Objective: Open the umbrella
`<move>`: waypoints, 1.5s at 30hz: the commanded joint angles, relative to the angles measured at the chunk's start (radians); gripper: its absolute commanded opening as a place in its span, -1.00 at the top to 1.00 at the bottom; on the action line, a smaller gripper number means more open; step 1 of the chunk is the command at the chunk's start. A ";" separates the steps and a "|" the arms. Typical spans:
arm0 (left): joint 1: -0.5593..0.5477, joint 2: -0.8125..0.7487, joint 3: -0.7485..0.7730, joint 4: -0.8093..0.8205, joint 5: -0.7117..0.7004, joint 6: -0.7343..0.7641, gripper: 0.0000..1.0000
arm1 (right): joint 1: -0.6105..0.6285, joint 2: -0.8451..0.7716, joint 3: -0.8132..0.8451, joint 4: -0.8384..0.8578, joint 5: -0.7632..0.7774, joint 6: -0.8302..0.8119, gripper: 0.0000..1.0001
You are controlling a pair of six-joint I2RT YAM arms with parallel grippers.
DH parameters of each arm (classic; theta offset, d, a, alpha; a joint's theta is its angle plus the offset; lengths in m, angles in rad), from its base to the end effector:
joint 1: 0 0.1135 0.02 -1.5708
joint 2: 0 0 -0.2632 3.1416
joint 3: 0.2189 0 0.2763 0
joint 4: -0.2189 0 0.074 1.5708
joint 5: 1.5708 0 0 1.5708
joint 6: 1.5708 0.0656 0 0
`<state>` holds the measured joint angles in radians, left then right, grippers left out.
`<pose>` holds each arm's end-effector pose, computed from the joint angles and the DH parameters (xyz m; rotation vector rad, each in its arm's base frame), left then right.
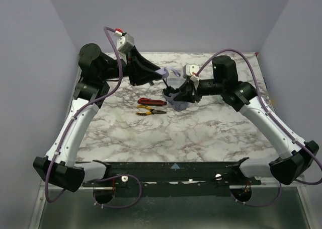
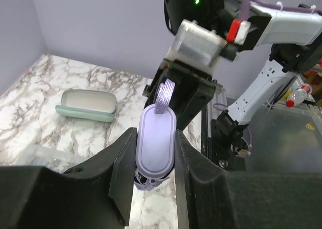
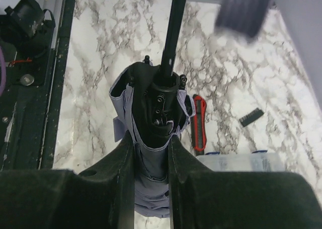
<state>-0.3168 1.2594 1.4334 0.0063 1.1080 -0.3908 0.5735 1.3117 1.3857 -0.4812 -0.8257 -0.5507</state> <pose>0.2632 -0.1481 0.4884 0.9293 1.3552 -1.3141 0.2476 0.2173 0.4008 -1.4379 1.2821 0.8247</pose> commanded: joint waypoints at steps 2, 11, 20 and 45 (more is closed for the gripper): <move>0.012 -0.080 0.049 0.112 -0.008 -0.008 1.00 | 0.002 0.018 -0.031 -0.121 0.022 -0.016 0.99; 0.016 -0.103 0.037 0.089 -0.037 0.033 1.00 | 0.000 0.024 -0.050 -0.101 0.041 -0.019 1.00; 0.103 -0.115 -0.036 0.156 -0.207 -0.064 -0.47 | 0.002 0.016 -0.095 0.006 0.063 0.128 0.99; 0.087 -0.110 -0.373 0.416 -0.359 -0.453 -0.37 | 0.001 0.087 -0.102 0.342 -0.052 0.611 0.99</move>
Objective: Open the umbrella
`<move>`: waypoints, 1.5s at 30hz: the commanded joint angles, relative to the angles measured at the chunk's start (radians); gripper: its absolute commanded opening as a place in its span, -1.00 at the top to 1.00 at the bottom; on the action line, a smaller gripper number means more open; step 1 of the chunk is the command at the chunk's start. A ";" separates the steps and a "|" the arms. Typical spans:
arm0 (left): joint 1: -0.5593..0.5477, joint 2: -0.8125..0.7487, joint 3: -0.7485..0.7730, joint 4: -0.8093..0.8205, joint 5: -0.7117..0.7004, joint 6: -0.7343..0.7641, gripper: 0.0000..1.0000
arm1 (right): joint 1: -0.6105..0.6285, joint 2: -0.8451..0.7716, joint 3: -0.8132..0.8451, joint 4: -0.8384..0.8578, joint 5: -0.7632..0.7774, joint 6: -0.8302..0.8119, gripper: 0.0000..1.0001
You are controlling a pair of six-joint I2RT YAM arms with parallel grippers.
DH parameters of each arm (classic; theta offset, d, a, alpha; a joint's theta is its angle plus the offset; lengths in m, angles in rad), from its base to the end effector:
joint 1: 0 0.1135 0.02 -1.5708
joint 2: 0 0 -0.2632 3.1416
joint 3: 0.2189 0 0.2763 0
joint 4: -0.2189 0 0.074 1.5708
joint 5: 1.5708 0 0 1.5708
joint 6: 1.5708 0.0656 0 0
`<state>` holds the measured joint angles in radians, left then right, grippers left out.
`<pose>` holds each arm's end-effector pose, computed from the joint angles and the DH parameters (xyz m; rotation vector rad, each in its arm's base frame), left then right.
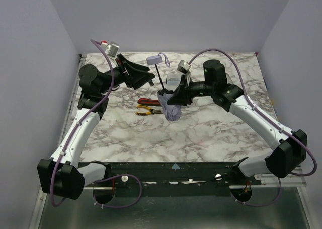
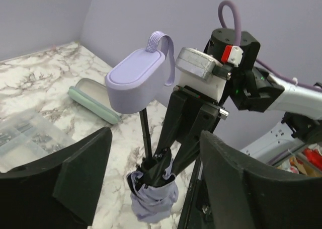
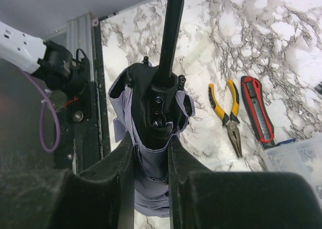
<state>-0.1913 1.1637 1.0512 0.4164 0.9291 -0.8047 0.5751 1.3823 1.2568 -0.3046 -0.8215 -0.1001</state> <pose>0.2832 -0.1084 0.4184 0.4449 1.4796 -1.3920 0.2706 0.2327 0.3483 -1.1601 1.6598 1.1199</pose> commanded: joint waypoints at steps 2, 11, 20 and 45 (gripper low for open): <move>-0.054 -0.018 -0.001 0.021 -0.260 -0.038 -0.20 | 0.000 0.028 0.027 0.197 -0.061 0.196 0.99; -0.152 0.048 0.054 0.022 -0.423 -0.060 0.27 | 0.009 0.050 0.040 0.265 -0.102 0.241 0.99; -0.208 0.068 0.100 -0.031 -0.485 -0.077 0.42 | 0.019 0.026 -0.007 0.268 -0.100 0.224 0.99; -0.107 0.182 0.321 0.103 -0.579 -0.031 0.71 | 0.023 -0.024 -0.153 0.206 -0.076 0.112 0.99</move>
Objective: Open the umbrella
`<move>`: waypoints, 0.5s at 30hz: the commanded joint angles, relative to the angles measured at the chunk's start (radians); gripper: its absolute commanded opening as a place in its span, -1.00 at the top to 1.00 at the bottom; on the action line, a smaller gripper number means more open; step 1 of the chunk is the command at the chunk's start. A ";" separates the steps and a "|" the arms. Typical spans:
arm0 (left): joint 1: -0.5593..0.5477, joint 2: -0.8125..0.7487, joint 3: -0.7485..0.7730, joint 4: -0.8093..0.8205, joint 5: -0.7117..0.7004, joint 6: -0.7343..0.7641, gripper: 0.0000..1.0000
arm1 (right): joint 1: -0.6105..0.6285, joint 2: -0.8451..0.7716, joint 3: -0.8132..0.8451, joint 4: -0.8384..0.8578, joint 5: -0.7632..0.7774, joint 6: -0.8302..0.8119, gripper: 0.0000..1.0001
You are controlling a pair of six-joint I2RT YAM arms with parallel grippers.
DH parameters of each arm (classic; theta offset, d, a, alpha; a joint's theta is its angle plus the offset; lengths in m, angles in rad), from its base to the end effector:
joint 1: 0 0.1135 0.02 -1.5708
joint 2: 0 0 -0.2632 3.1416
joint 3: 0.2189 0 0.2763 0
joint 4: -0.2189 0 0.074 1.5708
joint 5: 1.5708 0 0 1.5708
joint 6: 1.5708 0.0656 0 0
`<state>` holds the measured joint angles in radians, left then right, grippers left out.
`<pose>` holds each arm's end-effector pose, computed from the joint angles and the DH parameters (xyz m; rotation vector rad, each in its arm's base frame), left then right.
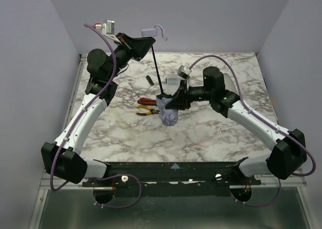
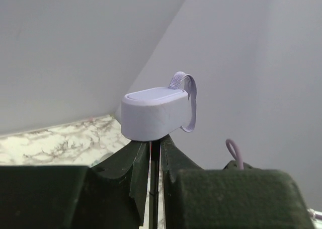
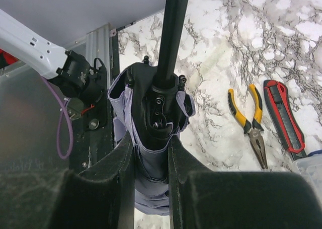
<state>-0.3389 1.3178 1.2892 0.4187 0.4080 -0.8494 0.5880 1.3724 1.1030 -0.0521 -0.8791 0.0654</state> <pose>0.3210 -0.1408 0.4716 0.0582 1.3153 -1.2667 0.2665 0.2384 0.3210 -1.0927 1.6386 1.2623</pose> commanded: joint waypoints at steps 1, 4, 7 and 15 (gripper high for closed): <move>0.049 0.038 0.099 0.102 -0.060 0.012 0.71 | 0.010 -0.012 0.004 -0.054 -0.018 -0.055 0.99; 0.067 0.063 0.145 0.106 -0.063 0.011 0.71 | 0.013 -0.006 0.008 -0.072 -0.013 -0.102 0.99; 0.082 0.084 0.192 0.106 -0.067 0.008 0.69 | 0.021 0.007 0.027 -0.108 -0.001 -0.126 0.99; 0.125 0.128 0.272 0.115 -0.097 -0.008 0.47 | 0.048 0.037 0.078 -0.219 0.008 -0.255 0.99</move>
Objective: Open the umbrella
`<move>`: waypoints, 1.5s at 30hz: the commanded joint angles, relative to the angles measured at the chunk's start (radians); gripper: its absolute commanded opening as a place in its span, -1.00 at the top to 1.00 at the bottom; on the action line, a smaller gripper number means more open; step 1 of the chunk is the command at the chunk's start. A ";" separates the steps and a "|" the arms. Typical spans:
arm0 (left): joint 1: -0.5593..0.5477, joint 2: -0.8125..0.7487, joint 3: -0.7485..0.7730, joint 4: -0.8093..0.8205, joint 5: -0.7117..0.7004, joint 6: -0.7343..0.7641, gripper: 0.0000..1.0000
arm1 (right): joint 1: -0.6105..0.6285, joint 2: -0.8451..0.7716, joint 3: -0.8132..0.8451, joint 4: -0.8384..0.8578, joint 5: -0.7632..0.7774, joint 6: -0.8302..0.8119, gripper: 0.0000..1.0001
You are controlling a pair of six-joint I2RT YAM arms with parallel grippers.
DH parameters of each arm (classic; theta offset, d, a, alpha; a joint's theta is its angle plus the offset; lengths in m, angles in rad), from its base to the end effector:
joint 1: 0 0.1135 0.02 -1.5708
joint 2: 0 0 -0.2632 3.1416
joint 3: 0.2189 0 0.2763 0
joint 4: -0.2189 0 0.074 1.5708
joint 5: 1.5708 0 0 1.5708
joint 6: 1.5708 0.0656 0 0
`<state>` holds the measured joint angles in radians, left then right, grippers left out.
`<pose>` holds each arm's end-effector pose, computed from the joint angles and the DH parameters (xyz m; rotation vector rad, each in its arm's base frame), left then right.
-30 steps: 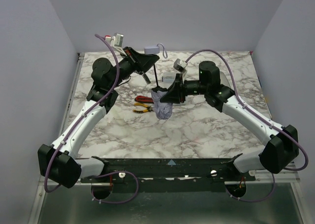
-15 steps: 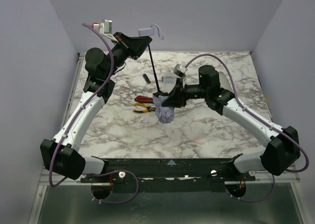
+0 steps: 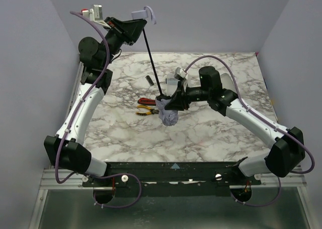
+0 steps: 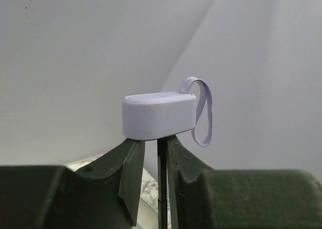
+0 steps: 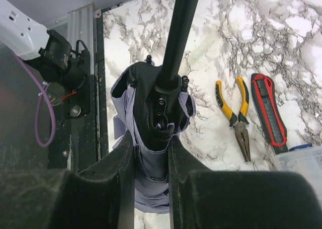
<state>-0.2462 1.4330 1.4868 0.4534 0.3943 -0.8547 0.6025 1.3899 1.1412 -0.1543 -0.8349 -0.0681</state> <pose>0.3503 -0.1140 0.5140 0.0273 1.1840 -1.1880 0.2669 0.2426 0.3179 -1.1706 1.6384 1.1637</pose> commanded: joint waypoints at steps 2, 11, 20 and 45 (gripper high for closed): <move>0.044 0.024 0.099 0.076 -0.097 -0.003 0.46 | 0.038 0.031 0.050 -0.134 -0.036 -0.147 0.99; 0.114 0.056 0.185 0.076 -0.128 0.000 0.40 | 0.059 0.076 0.085 -0.273 -0.019 -0.324 0.99; 0.191 0.076 0.246 0.088 -0.152 -0.003 0.36 | 0.072 0.066 0.015 -0.377 0.017 -0.475 0.99; 0.170 -0.081 -0.135 0.018 0.180 0.049 -0.44 | 0.007 0.114 0.180 0.000 0.007 0.040 1.00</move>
<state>-0.0795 1.4258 1.4429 0.4786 0.4881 -0.8608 0.6338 1.5131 1.2438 -0.2470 -0.7578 -0.1566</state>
